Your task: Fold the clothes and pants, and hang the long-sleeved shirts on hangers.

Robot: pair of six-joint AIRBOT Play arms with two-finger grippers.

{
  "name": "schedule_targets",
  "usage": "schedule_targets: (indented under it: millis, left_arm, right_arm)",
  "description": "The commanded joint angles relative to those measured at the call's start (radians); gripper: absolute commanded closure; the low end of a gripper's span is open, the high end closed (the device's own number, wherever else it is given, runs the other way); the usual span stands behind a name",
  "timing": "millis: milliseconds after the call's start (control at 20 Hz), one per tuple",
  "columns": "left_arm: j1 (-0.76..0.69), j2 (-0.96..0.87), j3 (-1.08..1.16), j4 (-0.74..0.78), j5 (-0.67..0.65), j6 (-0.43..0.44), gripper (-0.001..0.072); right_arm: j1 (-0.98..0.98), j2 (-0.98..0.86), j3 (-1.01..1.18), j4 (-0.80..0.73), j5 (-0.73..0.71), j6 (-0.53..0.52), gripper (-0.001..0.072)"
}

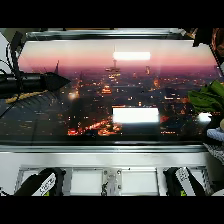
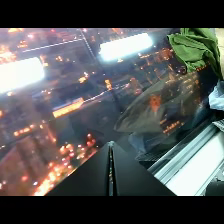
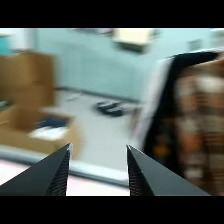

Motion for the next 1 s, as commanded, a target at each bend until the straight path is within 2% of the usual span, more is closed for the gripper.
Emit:
schedule_targets:
  millis: [0,100,250,350,500,600,800,850,900,950]
  left_arm:
    - [-0.001,0.000,0.000,-0.001,-0.001,-0.001,0.0695]
    - [-0.001,0.000,0.000,-0.001,-0.010,0.000,0.0695]
    - [-0.001,0.000,0.000,-0.002,-0.014,-0.001,0.0695]
    - [-0.001,0.000,0.000,-0.002,-0.014,-0.001,0.0695]
    - [-0.001,0.000,0.000,-0.002,-0.014,0.000,0.0695]
    - [-0.001,0.000,0.000,-0.002,-0.014,0.000,0.0695]
    - [-0.001,0.000,0.000,-0.002,-0.014,-0.001,0.0695]
    - [-0.001,0.000,0.000,-0.001,-0.014,0.000,0.0695]
    - [-0.001,0.000,0.000,-0.002,-0.014,0.000,0.0695]
    - [-0.001,0.000,0.000,-0.002,-0.014,0.000,0.0695]
  right_arm:
    - [0.244,-0.002,-0.023,-0.227,0.306,0.186,0.0339]
    - [0.447,0.005,-0.068,-0.473,0.314,0.305,0.0339]
    - [0.751,0.006,-0.192,-0.666,0.290,0.429,0.0340]
    - [0.937,0.006,-0.300,-0.723,0.205,0.475,0.0340]
    - [1.145,0.006,-0.429,-0.746,0.062,0.483,0.0339]
    - [1.216,0.006,-0.465,-0.745,0.006,0.483,0.0339]
    - [1.236,0.004,-0.469,-0.737,0.011,0.483,0.0340]
    - [1.236,0.004,-0.469,-0.737,0.011,0.483,0.0392]
    - [1.236,0.004,-0.469,-0.737,0.018,0.483,0.0624]
    - [1.236,0.004,-0.469,-0.737,0.021,0.482,0.0694]
